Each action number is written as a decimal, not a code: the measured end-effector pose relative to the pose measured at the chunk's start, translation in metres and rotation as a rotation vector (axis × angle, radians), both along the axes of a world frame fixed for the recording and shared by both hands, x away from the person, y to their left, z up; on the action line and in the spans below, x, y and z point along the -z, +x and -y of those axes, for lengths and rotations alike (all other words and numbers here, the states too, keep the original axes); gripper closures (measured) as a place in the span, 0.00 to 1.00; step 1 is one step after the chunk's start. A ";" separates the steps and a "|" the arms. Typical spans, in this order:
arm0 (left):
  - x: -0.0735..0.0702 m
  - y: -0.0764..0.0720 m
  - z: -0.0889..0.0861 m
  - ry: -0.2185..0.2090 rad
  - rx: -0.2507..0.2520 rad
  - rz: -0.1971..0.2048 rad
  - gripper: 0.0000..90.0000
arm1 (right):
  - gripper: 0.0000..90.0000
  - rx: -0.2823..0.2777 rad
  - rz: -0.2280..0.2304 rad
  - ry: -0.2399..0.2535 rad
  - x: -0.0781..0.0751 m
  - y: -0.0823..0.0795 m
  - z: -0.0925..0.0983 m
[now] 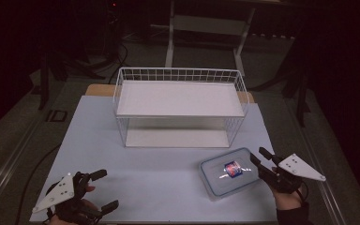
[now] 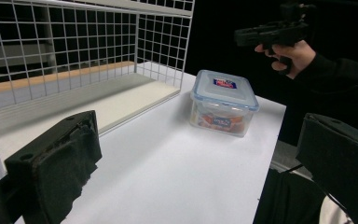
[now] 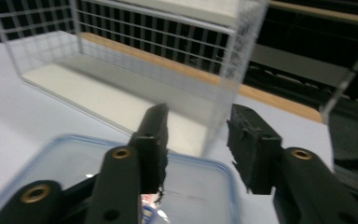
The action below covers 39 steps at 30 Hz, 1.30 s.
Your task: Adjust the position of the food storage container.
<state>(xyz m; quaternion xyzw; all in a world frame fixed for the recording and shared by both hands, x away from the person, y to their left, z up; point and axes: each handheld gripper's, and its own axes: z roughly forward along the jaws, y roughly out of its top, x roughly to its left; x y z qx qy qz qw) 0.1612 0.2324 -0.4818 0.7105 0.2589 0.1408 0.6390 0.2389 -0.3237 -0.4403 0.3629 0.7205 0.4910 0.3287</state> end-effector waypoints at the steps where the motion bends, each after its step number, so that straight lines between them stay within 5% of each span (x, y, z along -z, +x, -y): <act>1: 0.000 0.000 0.000 0.000 0.001 -0.001 0.00 | 0.66 0.010 -0.006 -0.006 0.002 0.002 0.004; 19: 0.001 0.000 0.001 0.007 0.005 -0.004 0.00 | 0.96 0.155 -0.146 -0.055 0.051 0.018 0.050; 29: 0.001 0.000 0.001 0.012 0.005 -0.002 0.00 | 1.00 0.143 -0.249 -0.099 0.078 0.019 0.054; 39: 0.001 -0.001 0.002 0.010 0.007 -0.002 0.00 | 1.00 0.100 -0.273 -0.095 0.082 0.015 0.054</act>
